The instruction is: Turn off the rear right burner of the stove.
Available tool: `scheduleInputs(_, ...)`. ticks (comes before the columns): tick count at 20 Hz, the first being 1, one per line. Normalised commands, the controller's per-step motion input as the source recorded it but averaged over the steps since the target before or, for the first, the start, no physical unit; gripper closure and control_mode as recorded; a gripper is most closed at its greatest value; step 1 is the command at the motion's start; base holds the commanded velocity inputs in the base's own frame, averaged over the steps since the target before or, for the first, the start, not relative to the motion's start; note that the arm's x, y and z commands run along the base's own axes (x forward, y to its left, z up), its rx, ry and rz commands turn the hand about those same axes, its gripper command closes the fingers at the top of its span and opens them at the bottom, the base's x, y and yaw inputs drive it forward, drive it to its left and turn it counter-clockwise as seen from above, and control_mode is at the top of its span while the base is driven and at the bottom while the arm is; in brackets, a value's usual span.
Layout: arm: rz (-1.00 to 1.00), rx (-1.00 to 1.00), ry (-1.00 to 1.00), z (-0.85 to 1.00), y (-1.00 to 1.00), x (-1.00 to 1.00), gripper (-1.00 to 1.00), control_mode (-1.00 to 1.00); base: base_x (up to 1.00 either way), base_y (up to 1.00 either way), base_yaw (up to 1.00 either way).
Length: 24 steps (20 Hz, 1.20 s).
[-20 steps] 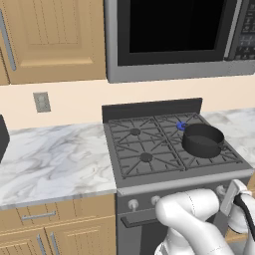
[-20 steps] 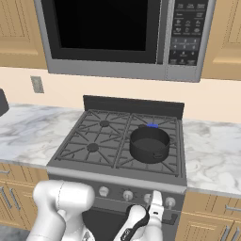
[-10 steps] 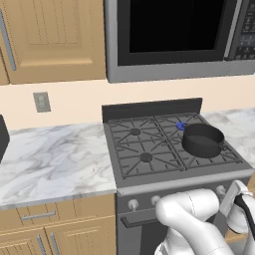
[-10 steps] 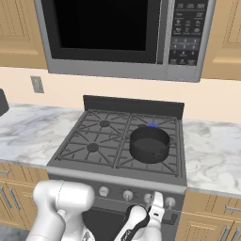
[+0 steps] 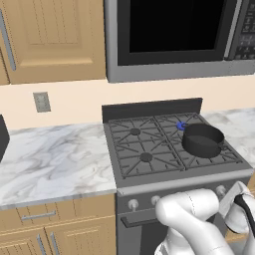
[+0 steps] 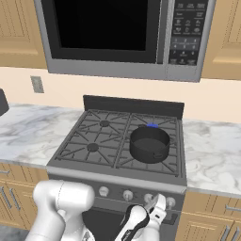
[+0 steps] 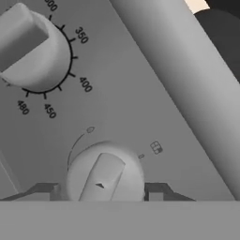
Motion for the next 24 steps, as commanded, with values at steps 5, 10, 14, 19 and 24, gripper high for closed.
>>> scheduleInputs(5, -0.06, 0.32, 0.0, 0.25, 0.35, 0.11, 1.0, -1.0, 0.0, 0.0, 0.0)
scheduleInputs(10, -0.07, 0.37, 0.0, 0.19, 0.38, 0.16, 1.0, -1.0, 0.0, 0.0, 0.0)
scheduleInputs(14, -0.07, 0.39, 0.0, 0.16, 0.4, 0.14, 1.0, -1.0, 0.0, 0.0, 0.0)
scheduleInputs(19, -0.07, 0.39, 0.0, 0.2, 0.42, 0.17, 1.0, -1.0, 0.0, 0.0, 0.0)
scheduleInputs(24, -0.06, 0.38, 0.0, 0.25, 0.35, 0.17, 1.0, -1.0, 0.0, 0.0, 0.0)
